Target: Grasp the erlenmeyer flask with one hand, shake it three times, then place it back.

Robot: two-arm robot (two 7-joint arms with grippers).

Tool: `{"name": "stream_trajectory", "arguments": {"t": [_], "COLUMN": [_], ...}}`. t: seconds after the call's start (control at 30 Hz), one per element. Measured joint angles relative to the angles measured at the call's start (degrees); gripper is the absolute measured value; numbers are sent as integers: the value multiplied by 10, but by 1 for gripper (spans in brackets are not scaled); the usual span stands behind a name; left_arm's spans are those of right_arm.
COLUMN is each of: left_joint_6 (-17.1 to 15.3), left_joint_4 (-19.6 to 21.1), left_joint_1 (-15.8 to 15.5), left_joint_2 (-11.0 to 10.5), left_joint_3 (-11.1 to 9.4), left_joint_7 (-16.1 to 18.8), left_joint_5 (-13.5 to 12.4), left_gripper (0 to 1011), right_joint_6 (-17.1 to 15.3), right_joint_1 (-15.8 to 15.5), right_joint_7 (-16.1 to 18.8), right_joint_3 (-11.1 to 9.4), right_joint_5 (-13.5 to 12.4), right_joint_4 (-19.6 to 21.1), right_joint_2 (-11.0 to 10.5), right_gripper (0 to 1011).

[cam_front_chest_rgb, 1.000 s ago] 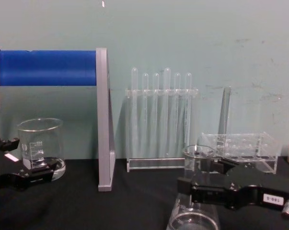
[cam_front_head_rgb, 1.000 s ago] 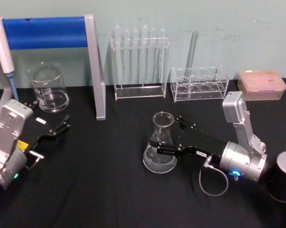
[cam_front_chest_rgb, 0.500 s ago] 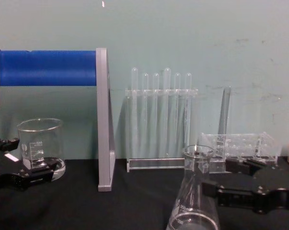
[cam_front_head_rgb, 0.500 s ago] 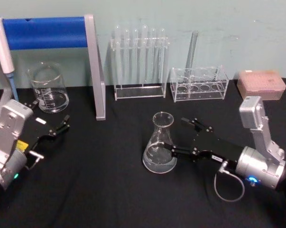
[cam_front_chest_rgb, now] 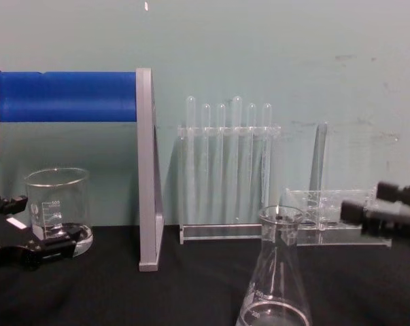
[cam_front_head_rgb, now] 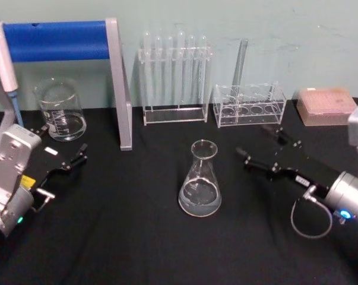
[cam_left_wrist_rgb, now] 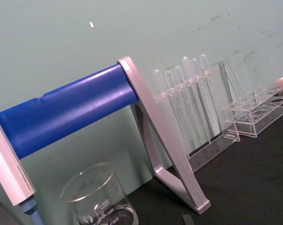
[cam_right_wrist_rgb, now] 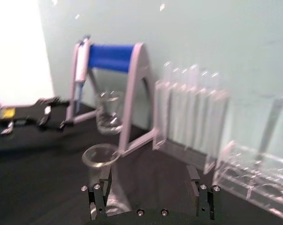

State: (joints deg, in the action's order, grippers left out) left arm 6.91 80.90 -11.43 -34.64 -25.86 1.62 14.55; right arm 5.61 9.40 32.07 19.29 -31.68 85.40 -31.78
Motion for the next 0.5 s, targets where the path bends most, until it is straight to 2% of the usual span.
{"name": "stream_trajectory", "arguments": {"t": [0.2,0.5], "left_joint_6": [0,0], "left_joint_4": [0,0], "left_joint_1": [0,0], "left_joint_2": [0,0], "left_joint_3": [0,0], "left_joint_7": [0,0], "left_joint_5": [0,0], "left_gripper": [1001,1001], "right_joint_6": [16,32], "right_joint_1": [-4,7], "right_joint_7": [-38,-122], "right_joint_3": [-30,-49], "right_joint_5": [-3,50], "right_joint_4": [5,-15], "right_joint_2": [19,62], "right_gripper": [1003,1003]}}
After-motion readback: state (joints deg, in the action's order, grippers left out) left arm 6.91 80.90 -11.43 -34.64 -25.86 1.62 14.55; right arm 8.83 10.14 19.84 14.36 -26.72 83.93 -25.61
